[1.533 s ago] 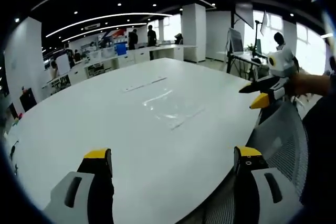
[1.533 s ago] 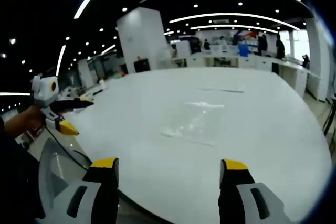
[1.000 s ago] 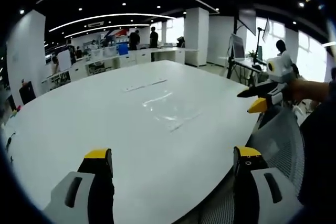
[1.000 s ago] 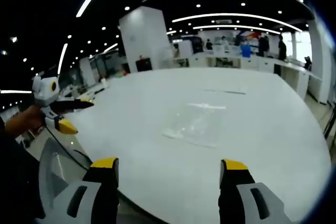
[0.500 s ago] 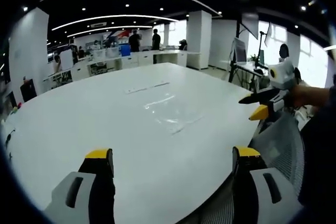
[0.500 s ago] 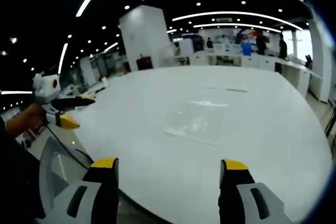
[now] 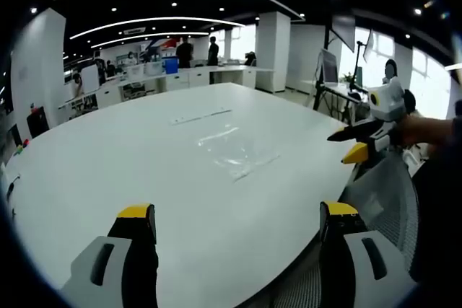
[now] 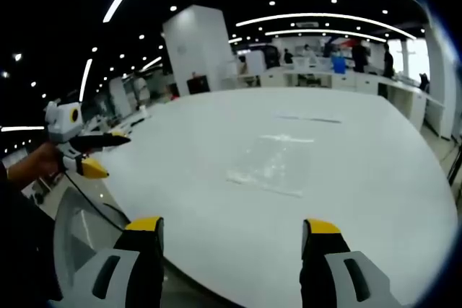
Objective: Open the resealable bag by pulling the two sides of the seal apart until the entire bag opening is separated and visibly accessible.
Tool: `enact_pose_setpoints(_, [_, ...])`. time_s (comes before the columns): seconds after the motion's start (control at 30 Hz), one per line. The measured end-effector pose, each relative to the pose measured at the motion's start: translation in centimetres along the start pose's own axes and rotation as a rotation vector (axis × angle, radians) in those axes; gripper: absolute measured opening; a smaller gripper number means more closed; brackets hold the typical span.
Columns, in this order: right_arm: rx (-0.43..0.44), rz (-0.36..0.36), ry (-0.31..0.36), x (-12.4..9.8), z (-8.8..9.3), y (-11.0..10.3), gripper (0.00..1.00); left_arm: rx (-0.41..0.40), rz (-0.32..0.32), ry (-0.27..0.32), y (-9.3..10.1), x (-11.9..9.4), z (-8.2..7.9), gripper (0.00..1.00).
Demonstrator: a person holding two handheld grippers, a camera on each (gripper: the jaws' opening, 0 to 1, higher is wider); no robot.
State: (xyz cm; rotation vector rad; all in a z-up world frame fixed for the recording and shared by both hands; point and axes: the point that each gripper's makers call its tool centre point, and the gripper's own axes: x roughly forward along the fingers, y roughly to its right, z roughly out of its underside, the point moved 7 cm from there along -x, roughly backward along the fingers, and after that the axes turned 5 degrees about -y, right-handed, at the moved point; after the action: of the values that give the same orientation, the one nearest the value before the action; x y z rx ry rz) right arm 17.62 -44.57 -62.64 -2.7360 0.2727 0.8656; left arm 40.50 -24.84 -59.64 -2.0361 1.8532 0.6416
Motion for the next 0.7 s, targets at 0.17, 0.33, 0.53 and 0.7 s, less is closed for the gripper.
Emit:
enact_pose_setpoints(0.17, [0.003, -0.002, 0.0, 0.08, 0.03, -0.04, 0.77, 0.002, 0.004, -0.003, -0.05, 0.08, -0.01, 0.92])
enact_pose_setpoints(0.33, [0.004, -0.004, -0.001, 0.23, 0.03, -0.16, 0.77, 0.0, 0.009, -0.011, -0.1, 0.14, 0.14, 0.92])
enact_pose_setpoints(0.53, [0.012, -0.007, -0.018, 0.3, 0.49, -0.17, 0.77, -0.001, 0.014, -0.027, -0.03, 0.13, 0.54, 0.92])
enact_pose_setpoints(0.7, [0.013, -0.01, -0.014, 0.44, 0.33, -0.17, 0.76, 0.011, 0.02, -0.032, 0.14, 0.32, 0.33, 0.92])
